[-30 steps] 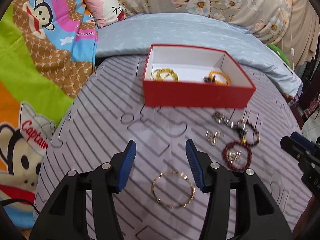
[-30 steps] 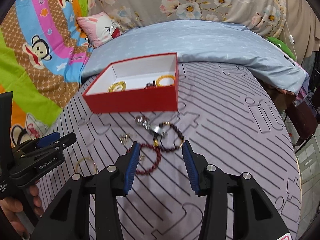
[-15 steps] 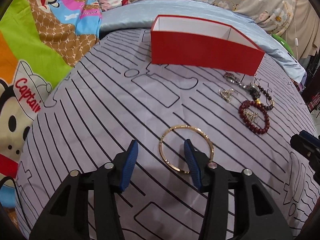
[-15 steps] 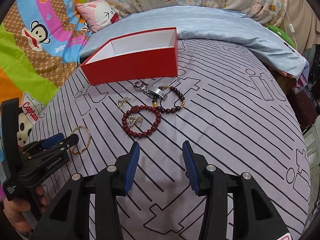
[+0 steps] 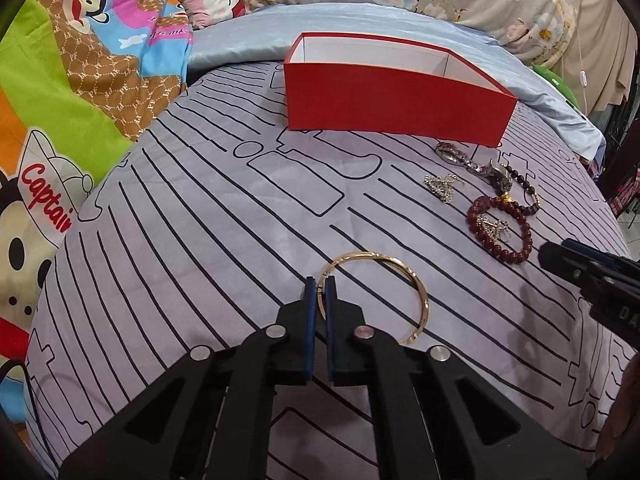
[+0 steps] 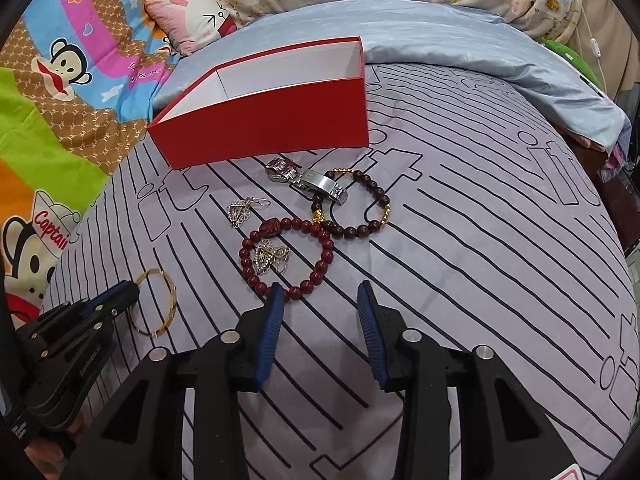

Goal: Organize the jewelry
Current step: 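Grasp the thin gold bangle with the left tool while the right tool grasps the dark red bead bracelet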

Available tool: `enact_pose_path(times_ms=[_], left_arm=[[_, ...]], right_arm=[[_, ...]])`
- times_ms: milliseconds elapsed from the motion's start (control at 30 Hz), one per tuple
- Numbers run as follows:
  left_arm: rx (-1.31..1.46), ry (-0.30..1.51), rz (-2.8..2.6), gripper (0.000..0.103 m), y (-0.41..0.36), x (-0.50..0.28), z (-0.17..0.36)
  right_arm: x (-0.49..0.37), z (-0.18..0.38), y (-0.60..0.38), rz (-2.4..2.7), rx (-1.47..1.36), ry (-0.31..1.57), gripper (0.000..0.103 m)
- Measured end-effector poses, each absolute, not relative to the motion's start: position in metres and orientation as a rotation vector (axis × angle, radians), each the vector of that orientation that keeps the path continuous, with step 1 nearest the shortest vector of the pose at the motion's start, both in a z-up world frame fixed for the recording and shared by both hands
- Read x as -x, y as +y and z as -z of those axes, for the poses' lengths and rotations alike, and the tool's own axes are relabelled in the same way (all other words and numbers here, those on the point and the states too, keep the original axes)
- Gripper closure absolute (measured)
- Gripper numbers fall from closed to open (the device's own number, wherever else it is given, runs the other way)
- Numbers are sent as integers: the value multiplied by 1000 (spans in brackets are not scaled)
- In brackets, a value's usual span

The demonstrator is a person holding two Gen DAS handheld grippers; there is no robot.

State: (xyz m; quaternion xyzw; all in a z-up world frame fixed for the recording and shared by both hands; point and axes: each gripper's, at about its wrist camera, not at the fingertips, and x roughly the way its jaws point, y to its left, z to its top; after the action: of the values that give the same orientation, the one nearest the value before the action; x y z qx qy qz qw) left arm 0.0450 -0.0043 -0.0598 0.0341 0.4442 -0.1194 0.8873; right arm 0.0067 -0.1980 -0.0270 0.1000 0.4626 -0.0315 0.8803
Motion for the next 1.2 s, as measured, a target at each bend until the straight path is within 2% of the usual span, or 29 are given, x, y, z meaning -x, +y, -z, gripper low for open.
enact_pose_path(times_ms=[333,567,800,1200], left_arm=[[-60,943,272,101,-6,-46,59],[-55,938,269,101,-6,-45,60],[-33,950,276,101,-3,-45,58],[6,929,306,101,-3,-38,34]], right_arm=[[-28,37,-198,70,-229,987,90],[-31,39,-199,80,-213,981,96],[-24,33,-203,81,-243,960,96],[0,-10,-212,52,-281,864,96]])
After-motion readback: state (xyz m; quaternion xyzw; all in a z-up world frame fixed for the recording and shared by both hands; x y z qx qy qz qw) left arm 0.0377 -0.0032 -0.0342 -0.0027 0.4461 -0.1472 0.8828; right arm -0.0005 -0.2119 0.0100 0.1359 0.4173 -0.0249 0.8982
